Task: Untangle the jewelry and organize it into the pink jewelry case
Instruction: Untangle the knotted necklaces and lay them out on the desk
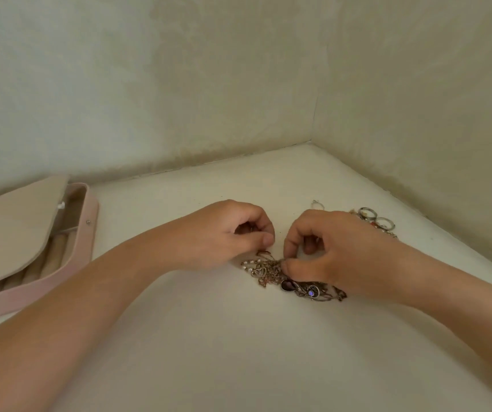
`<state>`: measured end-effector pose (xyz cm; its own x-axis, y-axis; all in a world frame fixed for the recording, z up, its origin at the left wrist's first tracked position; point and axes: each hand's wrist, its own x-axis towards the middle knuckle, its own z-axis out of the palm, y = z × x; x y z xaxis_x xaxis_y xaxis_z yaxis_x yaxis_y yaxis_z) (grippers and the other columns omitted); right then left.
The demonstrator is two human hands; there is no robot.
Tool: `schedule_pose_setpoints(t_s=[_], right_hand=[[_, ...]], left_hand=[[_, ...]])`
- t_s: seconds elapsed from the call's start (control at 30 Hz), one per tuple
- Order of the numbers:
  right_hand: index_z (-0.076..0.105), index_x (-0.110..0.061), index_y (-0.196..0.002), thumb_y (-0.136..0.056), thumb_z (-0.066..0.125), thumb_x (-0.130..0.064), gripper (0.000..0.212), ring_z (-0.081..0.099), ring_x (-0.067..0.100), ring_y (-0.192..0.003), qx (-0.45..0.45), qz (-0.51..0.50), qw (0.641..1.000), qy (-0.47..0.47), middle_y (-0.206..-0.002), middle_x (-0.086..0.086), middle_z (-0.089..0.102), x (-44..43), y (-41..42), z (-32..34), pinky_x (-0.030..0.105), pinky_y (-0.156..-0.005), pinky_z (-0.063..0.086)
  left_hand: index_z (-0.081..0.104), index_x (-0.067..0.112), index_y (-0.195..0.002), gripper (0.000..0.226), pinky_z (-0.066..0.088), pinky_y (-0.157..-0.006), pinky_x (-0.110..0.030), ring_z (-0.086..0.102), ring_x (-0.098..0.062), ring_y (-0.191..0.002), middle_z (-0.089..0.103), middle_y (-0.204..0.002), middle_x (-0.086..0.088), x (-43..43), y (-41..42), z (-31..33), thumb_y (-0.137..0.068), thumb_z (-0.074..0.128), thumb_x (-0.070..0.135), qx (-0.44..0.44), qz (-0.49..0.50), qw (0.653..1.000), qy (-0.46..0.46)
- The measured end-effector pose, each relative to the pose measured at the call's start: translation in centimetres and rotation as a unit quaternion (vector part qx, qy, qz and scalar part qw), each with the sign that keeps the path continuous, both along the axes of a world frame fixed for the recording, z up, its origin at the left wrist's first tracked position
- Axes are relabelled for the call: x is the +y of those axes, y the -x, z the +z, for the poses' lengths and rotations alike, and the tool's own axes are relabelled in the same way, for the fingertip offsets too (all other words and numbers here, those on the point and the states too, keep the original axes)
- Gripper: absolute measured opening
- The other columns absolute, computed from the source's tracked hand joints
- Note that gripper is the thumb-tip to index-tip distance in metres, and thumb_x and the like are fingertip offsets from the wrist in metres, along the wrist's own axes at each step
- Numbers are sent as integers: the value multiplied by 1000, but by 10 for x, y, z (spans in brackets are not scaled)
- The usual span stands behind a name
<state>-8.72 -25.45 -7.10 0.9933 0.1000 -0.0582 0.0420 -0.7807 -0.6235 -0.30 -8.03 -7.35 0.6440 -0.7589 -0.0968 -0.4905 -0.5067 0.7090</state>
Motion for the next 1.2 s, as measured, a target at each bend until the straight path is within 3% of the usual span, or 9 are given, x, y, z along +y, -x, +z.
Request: schedule_pose_setpoints(t_s=[0.07,0.17,0.3,0.43,0.53,0.77,0.87,1.03,1.2], right_hand=[[66,-21,-74,-77,75,-26,11,51,0,-55,27,-4,993,-112,-64,-8,61,-4,0,2,16,-57,42],[67,-10,-82,-75,70,-21,15,58,13,-61,56,3,947,-318,-68,6,65,-10,0,5,20,-62,48],[69,-3,-97,-73,64,-24,32,63,16,-76,52,18,920,-389,-81,7,71,-13,0,5,23,-72,51],[69,-2,-92,-74,62,-26,31,64,17,-66,12,-8,927,-374,-77,11,72,-8,6,9,22,-65,52],[68,-4,-86,-71,64,-25,27,62,16,-63,5,-13,930,-368,-74,12,73,-9,11,14,20,-61,50],[73,-12,-81,-68,76,-3,17,66,12,-64,-7,-24,942,-334,-74,9,73,-19,11,16,15,-64,52],[73,-13,-76,-61,79,-9,16,64,12,-62,-28,-33,942,-333,-72,8,72,-21,12,17,15,-63,53],[66,-18,-66,-54,81,-26,21,49,6,-53,-68,-23,954,-290,-57,-8,57,-19,12,17,14,-53,42],[71,-19,-76,-64,73,-33,18,63,20,-73,-70,19,956,-285,-75,3,70,-18,13,17,24,-72,51]], left_hand=[[60,28,-84,11,40,-66,-15,50,3,-67,59,-72,20,1,-1,1,-94,55,27,6,7,1000,17],[64,20,-94,19,46,-75,-16,61,0,-80,68,-86,14,2,0,5,-87,55,35,104,0,991,82],[66,14,-99,19,50,-79,-19,67,-12,-86,73,-91,-2,0,6,6,-83,69,23,213,-28,964,157],[71,14,-90,18,52,-75,-19,68,-14,-80,74,-86,-10,-1,5,3,-74,76,21,201,1,962,183],[74,19,-83,9,49,-74,-17,66,-11,-79,73,-85,-5,-2,7,4,-75,74,24,197,-10,960,197],[72,14,-84,13,54,-79,-28,64,-17,-82,69,-86,-6,-9,8,-7,-82,61,20,264,3,928,263],[74,19,-81,5,53,-75,-26,64,-15,-79,69,-83,-5,-10,10,-6,-77,70,19,278,8,913,297],[73,21,-79,16,51,-75,-21,62,-9,-74,66,-76,3,-8,9,-2,-65,80,26,282,-19,911,301],[69,17,-83,27,52,-79,-27,62,-15,-82,64,-84,-1,-8,7,-2,-69,80,37,315,-38,891,325]])
